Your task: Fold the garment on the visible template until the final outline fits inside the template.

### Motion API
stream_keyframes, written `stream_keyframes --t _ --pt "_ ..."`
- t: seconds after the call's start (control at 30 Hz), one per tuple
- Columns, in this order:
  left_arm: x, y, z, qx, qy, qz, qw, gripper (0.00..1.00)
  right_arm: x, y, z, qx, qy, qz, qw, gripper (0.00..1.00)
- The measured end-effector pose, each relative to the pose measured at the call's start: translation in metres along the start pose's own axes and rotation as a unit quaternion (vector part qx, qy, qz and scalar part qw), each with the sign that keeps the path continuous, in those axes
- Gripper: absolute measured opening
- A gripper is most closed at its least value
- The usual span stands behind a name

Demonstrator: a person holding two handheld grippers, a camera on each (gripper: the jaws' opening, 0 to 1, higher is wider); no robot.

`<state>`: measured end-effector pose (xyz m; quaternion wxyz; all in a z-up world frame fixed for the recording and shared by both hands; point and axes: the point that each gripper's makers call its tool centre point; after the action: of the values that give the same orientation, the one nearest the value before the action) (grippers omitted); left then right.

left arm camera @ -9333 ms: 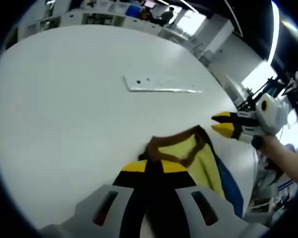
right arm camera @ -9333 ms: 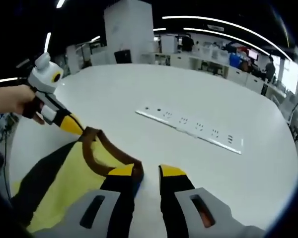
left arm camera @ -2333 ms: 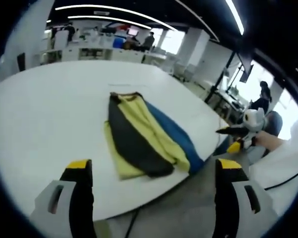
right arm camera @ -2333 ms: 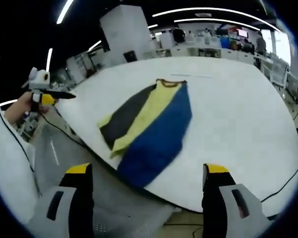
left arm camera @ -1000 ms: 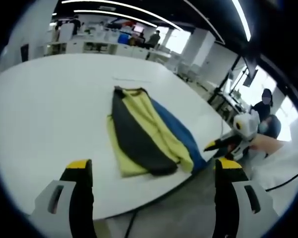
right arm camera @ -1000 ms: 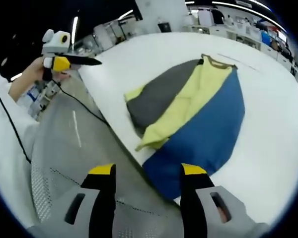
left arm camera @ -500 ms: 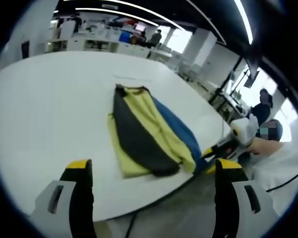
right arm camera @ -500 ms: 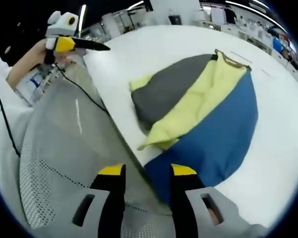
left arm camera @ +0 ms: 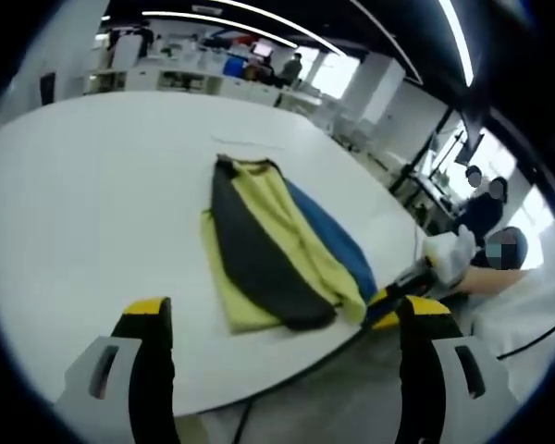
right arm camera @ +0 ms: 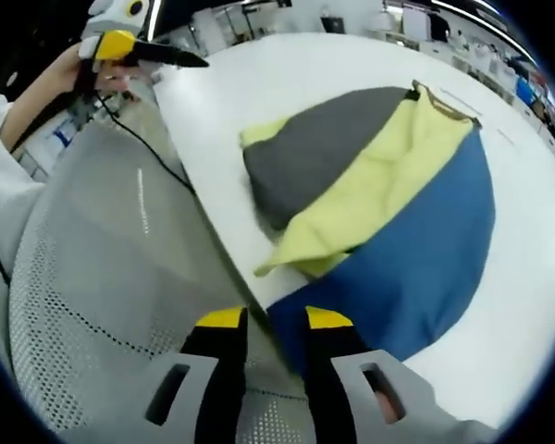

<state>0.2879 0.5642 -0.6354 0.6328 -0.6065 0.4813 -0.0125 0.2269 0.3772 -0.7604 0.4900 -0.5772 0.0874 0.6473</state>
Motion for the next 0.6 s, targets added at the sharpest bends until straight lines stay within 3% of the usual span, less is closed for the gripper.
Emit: stream_keyframes --t 0.6 --pt "0.003 0.005 0.009 -0.012 -0.004 0.002 0.9999 0.99 0.01 0.001 -0.003 -0.039 0.017 0.012 0.999 0.17"
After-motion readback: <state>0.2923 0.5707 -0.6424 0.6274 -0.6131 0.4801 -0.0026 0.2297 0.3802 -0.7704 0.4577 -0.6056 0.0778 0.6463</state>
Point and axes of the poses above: the point that each gripper's makers call its tool centre point, and the gripper's own axes: x roughly forward along the fingers, z roughly to its left, y roughly out of its underside, and after that the axes turned 15 degrees about x, right-handed
